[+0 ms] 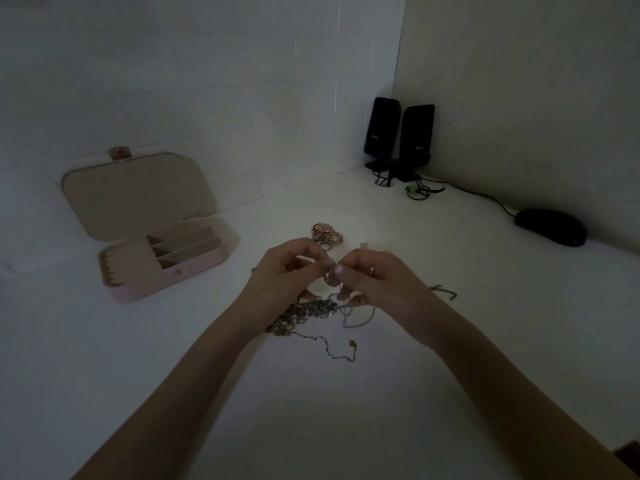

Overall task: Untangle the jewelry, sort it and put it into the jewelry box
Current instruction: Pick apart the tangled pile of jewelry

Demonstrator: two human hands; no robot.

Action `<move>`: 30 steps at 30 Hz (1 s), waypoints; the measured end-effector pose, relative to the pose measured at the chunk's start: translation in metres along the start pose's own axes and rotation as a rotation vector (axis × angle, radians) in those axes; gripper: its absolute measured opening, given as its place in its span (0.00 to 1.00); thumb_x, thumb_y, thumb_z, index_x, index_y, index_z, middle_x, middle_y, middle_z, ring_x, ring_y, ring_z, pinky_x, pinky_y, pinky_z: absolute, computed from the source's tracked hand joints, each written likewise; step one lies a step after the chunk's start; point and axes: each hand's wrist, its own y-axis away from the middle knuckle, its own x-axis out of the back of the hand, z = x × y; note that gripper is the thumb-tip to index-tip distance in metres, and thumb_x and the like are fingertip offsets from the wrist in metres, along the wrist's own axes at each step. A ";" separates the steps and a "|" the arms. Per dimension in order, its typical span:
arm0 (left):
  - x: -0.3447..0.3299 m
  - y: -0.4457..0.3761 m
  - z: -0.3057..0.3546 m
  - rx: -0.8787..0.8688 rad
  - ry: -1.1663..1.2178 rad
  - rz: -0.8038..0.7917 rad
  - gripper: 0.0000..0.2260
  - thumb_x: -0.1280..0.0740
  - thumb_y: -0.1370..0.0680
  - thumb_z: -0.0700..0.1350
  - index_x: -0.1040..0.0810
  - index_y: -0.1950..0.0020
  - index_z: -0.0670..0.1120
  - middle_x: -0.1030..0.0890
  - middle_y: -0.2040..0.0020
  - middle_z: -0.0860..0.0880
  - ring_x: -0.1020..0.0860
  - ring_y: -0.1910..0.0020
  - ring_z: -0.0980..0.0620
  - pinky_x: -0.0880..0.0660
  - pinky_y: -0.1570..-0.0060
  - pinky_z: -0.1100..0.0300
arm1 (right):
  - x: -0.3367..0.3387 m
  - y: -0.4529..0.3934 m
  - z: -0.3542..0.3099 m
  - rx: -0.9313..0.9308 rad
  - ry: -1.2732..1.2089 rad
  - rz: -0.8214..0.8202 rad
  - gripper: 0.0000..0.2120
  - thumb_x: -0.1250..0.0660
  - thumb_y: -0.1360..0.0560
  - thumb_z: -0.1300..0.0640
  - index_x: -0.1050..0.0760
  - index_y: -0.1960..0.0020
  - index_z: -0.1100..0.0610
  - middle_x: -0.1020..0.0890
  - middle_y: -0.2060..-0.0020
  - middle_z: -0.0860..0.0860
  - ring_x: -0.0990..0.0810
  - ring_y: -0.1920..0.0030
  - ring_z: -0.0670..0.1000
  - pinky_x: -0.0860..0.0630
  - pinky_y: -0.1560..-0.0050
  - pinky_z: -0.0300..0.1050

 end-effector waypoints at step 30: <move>-0.004 0.000 -0.003 0.059 0.098 -0.038 0.19 0.29 0.30 0.30 0.38 0.65 0.44 0.16 0.58 0.38 0.17 0.60 0.52 0.22 0.58 0.62 | -0.002 -0.001 0.005 -0.161 -0.255 0.025 0.09 0.36 0.22 0.59 0.24 0.61 0.56 0.27 0.68 0.49 0.30 0.68 0.44 0.31 0.66 0.37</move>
